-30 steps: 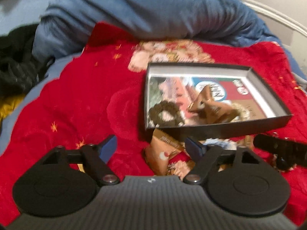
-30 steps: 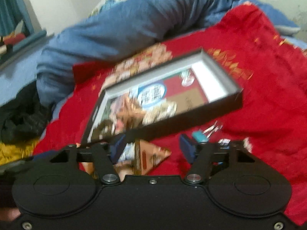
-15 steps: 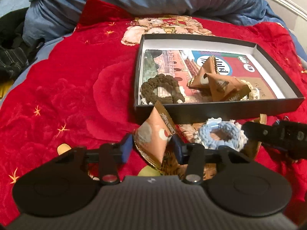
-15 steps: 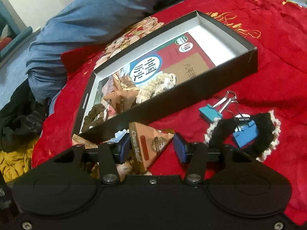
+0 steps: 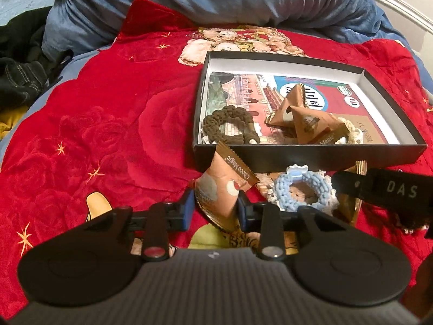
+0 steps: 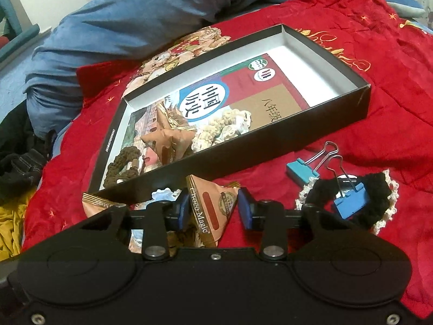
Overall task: Organize objects
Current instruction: 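Close the left tool on an orange packet while the right tool closes on another Choco Magic packet, then lift the packet with the left tool while the right tool lifts its packet toward the box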
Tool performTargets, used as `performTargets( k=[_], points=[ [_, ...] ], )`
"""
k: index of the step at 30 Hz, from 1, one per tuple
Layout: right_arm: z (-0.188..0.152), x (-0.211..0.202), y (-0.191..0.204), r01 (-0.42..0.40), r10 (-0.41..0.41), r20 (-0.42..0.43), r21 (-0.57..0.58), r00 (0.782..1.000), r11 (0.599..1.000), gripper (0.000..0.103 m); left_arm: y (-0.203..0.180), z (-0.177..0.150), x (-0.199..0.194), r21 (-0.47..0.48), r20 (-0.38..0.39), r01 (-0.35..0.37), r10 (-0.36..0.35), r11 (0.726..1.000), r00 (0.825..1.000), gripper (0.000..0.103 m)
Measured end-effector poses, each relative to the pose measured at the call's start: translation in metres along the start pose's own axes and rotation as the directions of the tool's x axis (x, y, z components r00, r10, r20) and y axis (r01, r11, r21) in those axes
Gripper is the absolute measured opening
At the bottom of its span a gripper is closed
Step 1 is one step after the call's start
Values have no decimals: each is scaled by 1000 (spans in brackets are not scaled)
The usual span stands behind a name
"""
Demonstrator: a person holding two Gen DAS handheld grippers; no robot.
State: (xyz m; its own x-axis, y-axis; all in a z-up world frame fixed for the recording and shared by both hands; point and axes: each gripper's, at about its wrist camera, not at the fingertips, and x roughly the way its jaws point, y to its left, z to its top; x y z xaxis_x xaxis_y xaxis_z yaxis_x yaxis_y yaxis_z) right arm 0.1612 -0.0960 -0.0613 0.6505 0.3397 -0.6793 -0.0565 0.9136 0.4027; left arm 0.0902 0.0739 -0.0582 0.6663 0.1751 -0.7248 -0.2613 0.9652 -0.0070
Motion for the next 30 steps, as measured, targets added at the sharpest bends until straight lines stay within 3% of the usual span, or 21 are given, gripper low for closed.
performTargets(
  k=[9,17,30],
  points=[
    [6,-15,-3,-40,40,6,49,999,998,35,-11,-4,-3,31,7,13,-13,999,1000,36],
    [11,-24,-5,-52,51,25,63,998,997,36,-12,-3,-14,-1,33,91,-91,996,995,36],
    [13,-30,-4,-47,44,41,59,998,997,35,-15,-4,-16,14,38,97,-98,995,994,36]
  ],
)
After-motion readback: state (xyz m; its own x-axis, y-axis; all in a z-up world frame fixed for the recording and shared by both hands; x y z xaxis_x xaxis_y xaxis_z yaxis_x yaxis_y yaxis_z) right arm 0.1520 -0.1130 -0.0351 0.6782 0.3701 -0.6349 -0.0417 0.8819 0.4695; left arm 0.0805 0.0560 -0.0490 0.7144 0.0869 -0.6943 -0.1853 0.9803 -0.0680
